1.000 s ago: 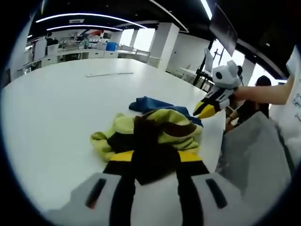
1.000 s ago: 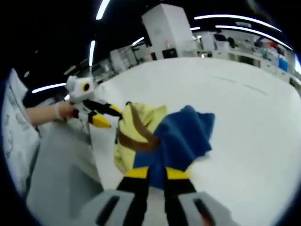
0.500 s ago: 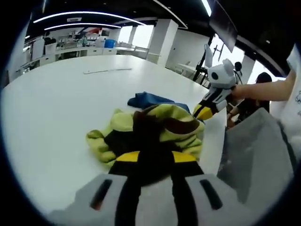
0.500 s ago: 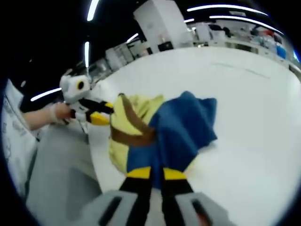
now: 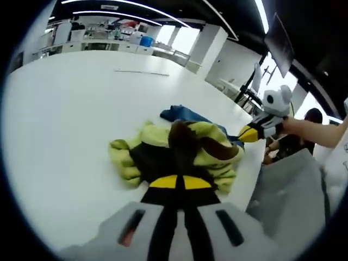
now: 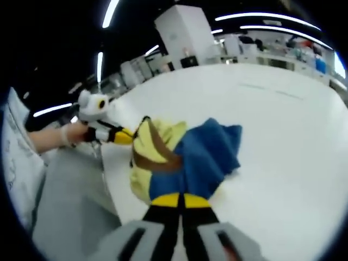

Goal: Fold the garment on the visible template until the final outline fits inside the template.

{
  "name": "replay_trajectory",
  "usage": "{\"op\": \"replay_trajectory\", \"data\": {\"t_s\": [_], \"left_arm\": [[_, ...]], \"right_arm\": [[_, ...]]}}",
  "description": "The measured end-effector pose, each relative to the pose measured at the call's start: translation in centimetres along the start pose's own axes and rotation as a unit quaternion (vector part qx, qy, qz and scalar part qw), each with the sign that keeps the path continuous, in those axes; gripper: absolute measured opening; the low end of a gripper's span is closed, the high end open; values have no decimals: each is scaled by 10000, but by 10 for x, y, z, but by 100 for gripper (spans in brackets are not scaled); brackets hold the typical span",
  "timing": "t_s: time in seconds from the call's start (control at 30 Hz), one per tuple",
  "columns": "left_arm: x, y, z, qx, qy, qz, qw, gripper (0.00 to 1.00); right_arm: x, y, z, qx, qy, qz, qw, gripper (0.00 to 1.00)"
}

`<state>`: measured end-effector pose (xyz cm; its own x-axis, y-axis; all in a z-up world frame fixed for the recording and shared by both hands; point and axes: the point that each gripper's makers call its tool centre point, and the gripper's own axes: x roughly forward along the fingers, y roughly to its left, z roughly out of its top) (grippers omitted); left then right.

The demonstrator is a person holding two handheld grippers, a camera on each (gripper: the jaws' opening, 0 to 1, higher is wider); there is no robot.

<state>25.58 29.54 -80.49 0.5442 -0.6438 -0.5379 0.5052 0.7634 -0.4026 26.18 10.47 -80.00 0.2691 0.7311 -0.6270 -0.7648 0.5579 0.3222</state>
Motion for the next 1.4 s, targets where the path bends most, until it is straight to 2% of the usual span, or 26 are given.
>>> {"op": "replay_trajectory", "data": {"t_s": [0.1, 0.27, 0.43, 0.67, 0.77, 0.93, 1.03, 1.27, 1.4], "left_arm": [[-12, 0, 14, -94, -140, 4, 9999, 0], [-27, 3, 37, 198, -335, 124, 9992, 0], [-41, 10, 61, 507, -484, 240, 9973, 0], [-57, 2, 97, 742, -814, 228, 9937, 0], [-66, -3, 115, 891, -968, 255, 9910, 0], [-78, -7, 137, 801, -1142, 214, 9900, 0], [-87, -9, 149, 823, -1219, 194, 9889, 0], [-107, -19, 182, 1167, -1343, 273, 9837, 0], [-119, -26, 204, 1218, -1537, 194, 9804, 0]], "right_arm": [[-11, -2, 9, 9, -193, -98, 9998, 0], [-29, -9, 28, 33, -552, -264, 9981, 0], [-47, 0, 50, -49, -881, -368, 9954, 0], [-70, 9, 84, -151, -1377, -409, 9895, 0], [-80, 12, 102, -240, -1615, -438, 9856, 0], [-101, 21, 135, -320, -2107, -344, 9764, 0], [-111, 27, 151, -363, -2262, -287, 9730, 0], [-135, 40, 191, -707, -2663, -223, 9610, 0], [-146, 45, 210, -824, -2884, -181, 9538, 0]]}}
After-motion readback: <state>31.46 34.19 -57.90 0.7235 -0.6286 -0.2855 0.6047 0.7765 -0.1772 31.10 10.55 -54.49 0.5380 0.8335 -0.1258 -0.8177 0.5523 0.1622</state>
